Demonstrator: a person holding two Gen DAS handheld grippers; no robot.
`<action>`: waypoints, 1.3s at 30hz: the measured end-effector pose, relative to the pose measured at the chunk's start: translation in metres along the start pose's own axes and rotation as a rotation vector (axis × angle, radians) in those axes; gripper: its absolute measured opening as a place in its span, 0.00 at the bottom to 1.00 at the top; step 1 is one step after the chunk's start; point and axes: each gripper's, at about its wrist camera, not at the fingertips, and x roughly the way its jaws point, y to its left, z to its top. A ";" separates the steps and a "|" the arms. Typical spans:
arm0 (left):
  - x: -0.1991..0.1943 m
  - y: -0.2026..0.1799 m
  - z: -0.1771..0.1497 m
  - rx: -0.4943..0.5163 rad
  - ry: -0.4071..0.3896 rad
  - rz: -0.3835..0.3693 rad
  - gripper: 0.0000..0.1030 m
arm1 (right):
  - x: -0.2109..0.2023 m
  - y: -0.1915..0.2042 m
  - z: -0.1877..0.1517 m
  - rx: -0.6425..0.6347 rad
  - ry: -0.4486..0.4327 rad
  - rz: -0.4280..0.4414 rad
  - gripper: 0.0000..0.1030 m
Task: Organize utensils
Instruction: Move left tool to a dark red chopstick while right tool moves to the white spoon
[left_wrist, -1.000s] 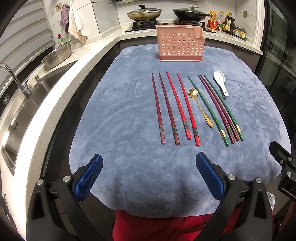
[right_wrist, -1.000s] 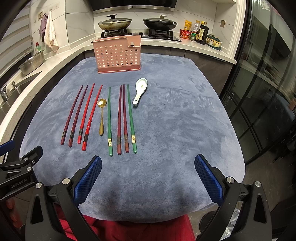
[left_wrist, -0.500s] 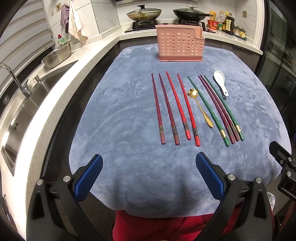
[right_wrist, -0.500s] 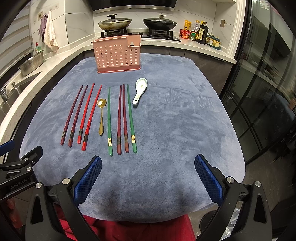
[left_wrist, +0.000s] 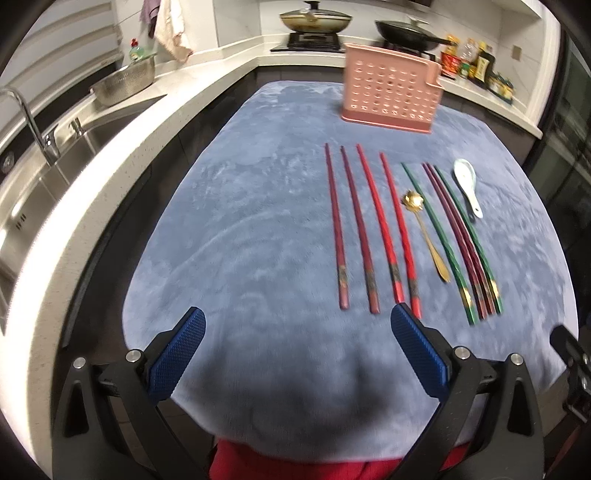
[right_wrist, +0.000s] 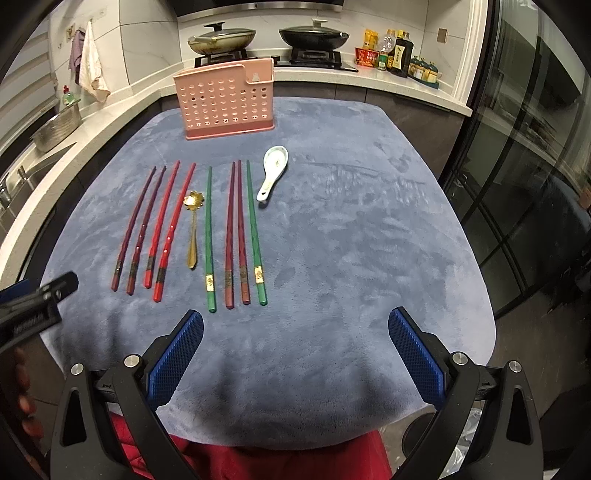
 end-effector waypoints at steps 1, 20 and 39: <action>0.005 0.001 0.001 -0.008 0.004 -0.004 0.93 | 0.003 0.000 0.000 0.000 0.006 0.000 0.93; 0.083 -0.008 0.010 -0.004 0.141 -0.054 0.59 | 0.050 0.002 0.035 -0.013 0.044 0.014 0.93; 0.082 -0.010 0.012 0.006 0.136 -0.075 0.20 | 0.135 0.005 0.122 0.120 0.062 0.221 0.39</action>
